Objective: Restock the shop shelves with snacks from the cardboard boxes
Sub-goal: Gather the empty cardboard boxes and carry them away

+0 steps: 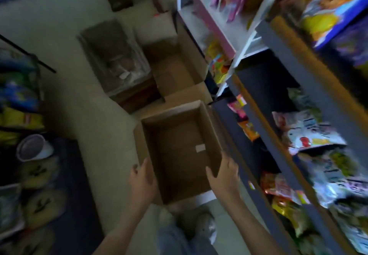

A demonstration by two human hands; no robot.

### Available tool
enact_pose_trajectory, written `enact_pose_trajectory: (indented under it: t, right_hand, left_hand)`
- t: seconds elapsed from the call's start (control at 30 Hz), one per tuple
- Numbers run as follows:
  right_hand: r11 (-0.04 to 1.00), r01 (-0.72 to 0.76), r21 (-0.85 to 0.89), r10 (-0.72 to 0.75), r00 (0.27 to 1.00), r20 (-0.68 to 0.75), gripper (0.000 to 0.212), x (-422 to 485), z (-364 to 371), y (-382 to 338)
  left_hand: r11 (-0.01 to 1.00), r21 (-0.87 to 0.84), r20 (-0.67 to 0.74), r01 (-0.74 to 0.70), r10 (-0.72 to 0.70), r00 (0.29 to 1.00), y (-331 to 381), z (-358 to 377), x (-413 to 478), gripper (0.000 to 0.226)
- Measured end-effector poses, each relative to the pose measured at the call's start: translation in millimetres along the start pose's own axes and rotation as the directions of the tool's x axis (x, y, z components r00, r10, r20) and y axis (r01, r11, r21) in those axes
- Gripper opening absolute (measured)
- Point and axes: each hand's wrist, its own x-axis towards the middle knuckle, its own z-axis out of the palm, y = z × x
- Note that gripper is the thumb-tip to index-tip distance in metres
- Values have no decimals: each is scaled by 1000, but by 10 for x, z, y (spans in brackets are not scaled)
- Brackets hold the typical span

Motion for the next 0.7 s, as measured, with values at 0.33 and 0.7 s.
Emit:
enact_pose_trajectory:
  t: [0.33,0.7]
  right_hand:
    - [930,-252,-266,263,965,6,109,850,1602,1220]
    - [990,-19,-137,46,980,196,99,183,2246,767]
  left_hand:
    - [929,367,97,-58,24,995,-1073,1575,922,102]
    - [909,416,-118,33,18,993,-1616,1530,645,75]
